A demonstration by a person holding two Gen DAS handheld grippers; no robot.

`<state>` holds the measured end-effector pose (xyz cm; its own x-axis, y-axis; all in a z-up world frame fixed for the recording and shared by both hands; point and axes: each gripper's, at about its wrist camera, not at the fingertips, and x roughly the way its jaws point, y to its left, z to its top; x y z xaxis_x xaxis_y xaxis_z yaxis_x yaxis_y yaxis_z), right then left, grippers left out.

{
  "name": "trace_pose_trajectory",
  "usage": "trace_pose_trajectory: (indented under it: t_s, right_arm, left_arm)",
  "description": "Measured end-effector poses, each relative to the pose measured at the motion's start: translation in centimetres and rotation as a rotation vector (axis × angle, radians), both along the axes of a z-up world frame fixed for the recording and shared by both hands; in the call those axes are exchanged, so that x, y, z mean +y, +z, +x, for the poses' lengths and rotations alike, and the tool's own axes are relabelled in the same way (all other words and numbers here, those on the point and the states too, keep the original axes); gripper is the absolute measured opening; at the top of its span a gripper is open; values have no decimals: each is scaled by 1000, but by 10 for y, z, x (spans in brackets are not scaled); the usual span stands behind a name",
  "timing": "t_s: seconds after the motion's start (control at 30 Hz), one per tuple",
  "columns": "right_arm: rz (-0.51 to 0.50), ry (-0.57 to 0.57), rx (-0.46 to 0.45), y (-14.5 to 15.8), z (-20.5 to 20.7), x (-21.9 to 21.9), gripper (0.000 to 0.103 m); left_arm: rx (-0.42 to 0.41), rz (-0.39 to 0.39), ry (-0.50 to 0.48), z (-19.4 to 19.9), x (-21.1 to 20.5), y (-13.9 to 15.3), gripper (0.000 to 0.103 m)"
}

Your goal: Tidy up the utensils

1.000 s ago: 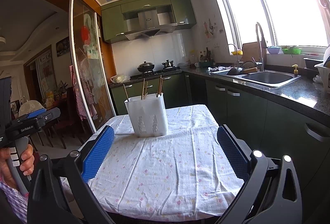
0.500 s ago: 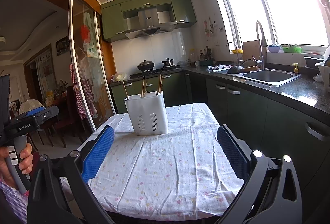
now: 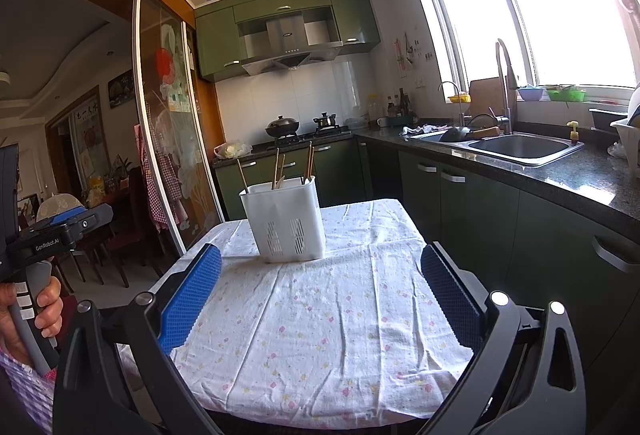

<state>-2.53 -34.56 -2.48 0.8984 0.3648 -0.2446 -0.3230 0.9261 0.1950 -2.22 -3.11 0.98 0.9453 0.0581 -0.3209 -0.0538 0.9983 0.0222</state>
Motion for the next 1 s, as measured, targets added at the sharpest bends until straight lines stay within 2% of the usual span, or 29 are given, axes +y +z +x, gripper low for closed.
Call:
trace_pose_trajectory:
  t_s: [0.63, 1.0]
  right_arm:
    - [0, -3, 8, -6, 2, -1, 99]
    - [0, -6, 9, -8, 1, 0, 99]
  left_arm:
    - [18, -30, 13, 7, 5, -3, 96]
    - [39, -19, 18, 9, 5, -3, 96]
